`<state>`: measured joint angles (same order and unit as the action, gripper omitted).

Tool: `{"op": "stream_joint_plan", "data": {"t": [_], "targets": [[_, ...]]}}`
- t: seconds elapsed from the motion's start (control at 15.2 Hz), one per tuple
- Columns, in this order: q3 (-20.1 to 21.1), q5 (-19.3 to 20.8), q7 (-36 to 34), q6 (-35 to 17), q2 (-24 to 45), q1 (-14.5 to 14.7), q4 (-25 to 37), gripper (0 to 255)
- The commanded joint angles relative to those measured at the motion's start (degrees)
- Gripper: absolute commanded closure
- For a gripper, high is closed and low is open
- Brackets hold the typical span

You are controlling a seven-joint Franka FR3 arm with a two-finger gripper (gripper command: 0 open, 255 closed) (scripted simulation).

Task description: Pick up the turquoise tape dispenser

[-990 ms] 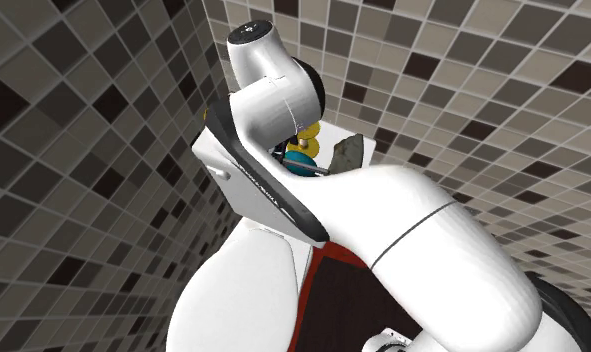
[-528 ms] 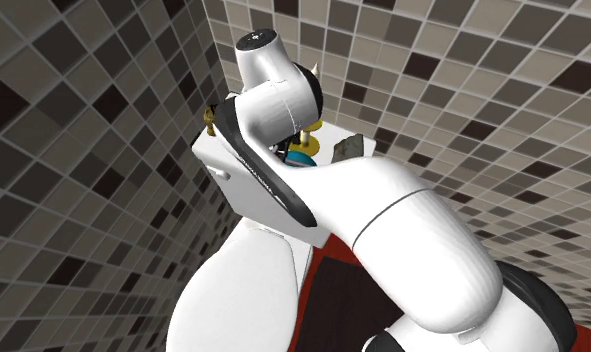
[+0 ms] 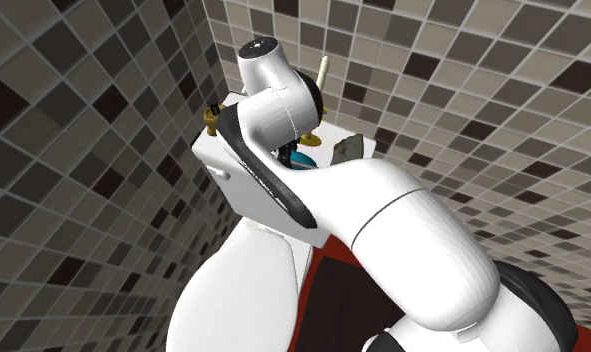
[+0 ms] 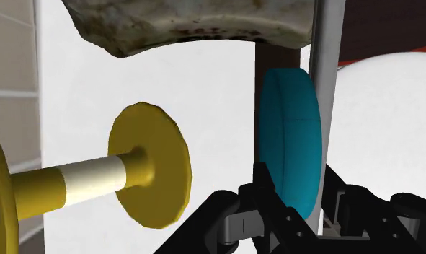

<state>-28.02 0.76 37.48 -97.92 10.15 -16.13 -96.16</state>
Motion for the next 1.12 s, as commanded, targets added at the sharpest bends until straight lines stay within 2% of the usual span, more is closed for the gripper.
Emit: {"op": "stream_joint_plan", "data": {"t": [0.0,0.26,1.06], "targets": [[0.0,0.0,0.0,0.0,0.1,0.0,-0.1,255],[0.0,-0.1,0.1,0.0,0.2,-0.1,0.1,255],[-0.2,-0.2,0.8,9.3,0.5,-0.4,9.8,255]]}}
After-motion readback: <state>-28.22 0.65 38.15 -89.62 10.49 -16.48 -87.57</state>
